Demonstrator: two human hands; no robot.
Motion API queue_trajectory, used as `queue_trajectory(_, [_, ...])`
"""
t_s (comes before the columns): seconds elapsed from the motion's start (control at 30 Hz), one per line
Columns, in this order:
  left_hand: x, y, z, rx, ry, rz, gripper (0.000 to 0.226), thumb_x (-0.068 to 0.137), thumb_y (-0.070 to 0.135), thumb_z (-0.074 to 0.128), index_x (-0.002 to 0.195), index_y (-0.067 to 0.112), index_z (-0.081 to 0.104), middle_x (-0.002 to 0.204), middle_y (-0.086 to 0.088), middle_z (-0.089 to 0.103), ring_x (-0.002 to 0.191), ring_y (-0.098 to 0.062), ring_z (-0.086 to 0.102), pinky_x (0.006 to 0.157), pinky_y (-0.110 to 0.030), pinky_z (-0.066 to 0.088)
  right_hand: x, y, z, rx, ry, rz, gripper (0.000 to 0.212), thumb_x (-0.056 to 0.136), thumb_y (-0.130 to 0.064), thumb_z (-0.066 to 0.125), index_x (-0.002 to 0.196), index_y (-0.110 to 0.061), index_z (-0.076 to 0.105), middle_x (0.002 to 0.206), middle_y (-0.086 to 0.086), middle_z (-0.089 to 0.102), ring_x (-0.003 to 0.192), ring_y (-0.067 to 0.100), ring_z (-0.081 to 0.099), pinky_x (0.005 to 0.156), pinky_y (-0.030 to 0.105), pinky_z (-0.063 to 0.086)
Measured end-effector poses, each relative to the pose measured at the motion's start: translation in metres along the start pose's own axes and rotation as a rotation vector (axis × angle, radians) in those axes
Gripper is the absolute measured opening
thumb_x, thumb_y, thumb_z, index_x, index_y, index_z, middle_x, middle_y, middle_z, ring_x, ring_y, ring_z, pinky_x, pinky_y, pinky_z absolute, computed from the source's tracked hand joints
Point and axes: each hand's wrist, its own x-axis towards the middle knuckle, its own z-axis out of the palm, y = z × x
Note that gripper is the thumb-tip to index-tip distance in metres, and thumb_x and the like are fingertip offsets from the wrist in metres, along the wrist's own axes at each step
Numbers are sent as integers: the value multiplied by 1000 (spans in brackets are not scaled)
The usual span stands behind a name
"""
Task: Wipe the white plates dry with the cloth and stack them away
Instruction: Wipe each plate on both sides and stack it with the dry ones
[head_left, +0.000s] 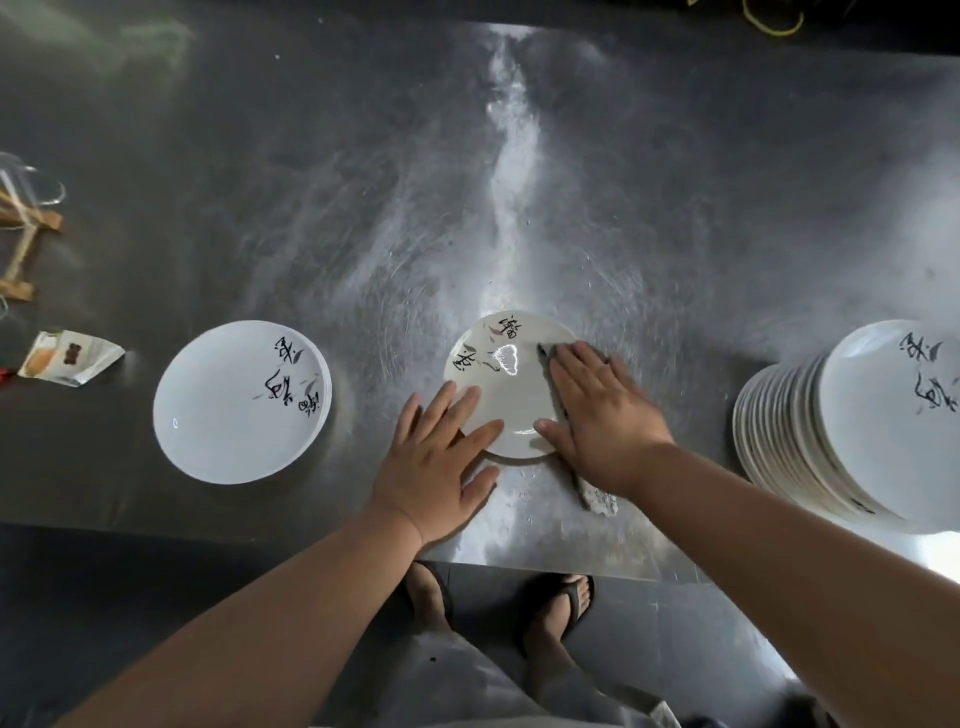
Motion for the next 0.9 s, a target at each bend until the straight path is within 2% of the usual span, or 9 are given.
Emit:
queue_trajectory(0.13, [1, -2, 4, -36, 138, -13, 54, 98, 46, 55, 148, 25, 58, 158, 0, 50, 147, -27, 43, 113, -50, 35, -32, -48, 25, 78, -24, -1, 97, 97, -74, 14, 166, -8, -5, 173, 11, -12, 159, 28, -18, 129, 48, -10])
queue_trajectory(0.3, [0, -1, 6, -50, 193, -34, 52, 94, 52, 62, 138, 25, 66, 145, 3, 60, 125, -25, 54, 97, -47, 41, -59, -35, 47, 70, 54, -173, 90, 99, -72, 32, 163, -10, 30, 171, 9, 26, 160, 23, 9, 128, 49, 5])
queue_trajectory(0.43, [-1, -1, 3, -20, 159, -34, 52, 94, 52, 59, 140, 28, 65, 144, 5, 58, 121, -25, 52, 98, -45, 41, -26, -5, 20, 69, 25, 7, 91, 98, -70, 17, 166, -11, 10, 175, 4, 1, 160, 20, -15, 130, 47, -10])
queue_trajectory(0.5, [-1, -1, 4, -30, 158, -39, 52, 93, 51, 61, 140, 28, 65, 144, 5, 58, 121, -25, 52, 99, -45, 41, -25, -29, 21, 130, 44, 21, 87, 103, -63, 28, 166, -10, -1, 173, 4, -12, 159, 25, -20, 128, 44, -13])
queue_trajectory(0.53, [-1, -1, 3, -52, 166, -48, 51, 93, 50, 64, 139, 28, 65, 144, 5, 59, 120, -25, 53, 99, -46, 42, -31, -45, 28, 168, 71, -20, 87, 103, -57, 41, 166, -10, 3, 173, 6, -9, 161, 28, -12, 130, 43, -10])
queue_trajectory(0.63, [0, 1, 3, -98, 175, -57, 47, 94, 46, 62, 137, 27, 67, 143, 4, 61, 119, -26, 54, 98, -46, 43, -47, -78, 58, 246, 205, -193, 82, 87, -26, 77, 158, -9, 40, 165, 14, 37, 155, 32, 32, 128, 47, 23])
queue_trajectory(0.7, [-2, 1, 2, -105, 155, -59, 48, 95, 48, 59, 137, 27, 66, 144, 3, 60, 121, -25, 52, 99, -46, 42, -45, -70, 62, 327, 262, -239, 69, 85, -14, 75, 149, -13, 52, 151, 10, 54, 141, 31, 51, 118, 49, 42])
queue_trajectory(0.77, [-2, -1, 1, -108, 108, -58, 52, 94, 53, 59, 139, 29, 64, 147, 3, 58, 125, -25, 50, 101, -46, 40, -50, -54, 46, 416, 308, -198, 46, 91, -19, 60, 137, -15, 61, 128, 5, 66, 117, 32, 64, 100, 43, 53])
queue_trajectory(0.9, [1, 6, -16, -176, 78, -109, 54, 94, 53, 52, 143, 29, 58, 143, 5, 56, 129, -25, 50, 101, -46, 38, -64, -17, -6, 640, 199, 223, 33, 100, -30, 48, 129, -25, 62, 93, -9, 69, 92, 26, 68, 75, 33, 51])
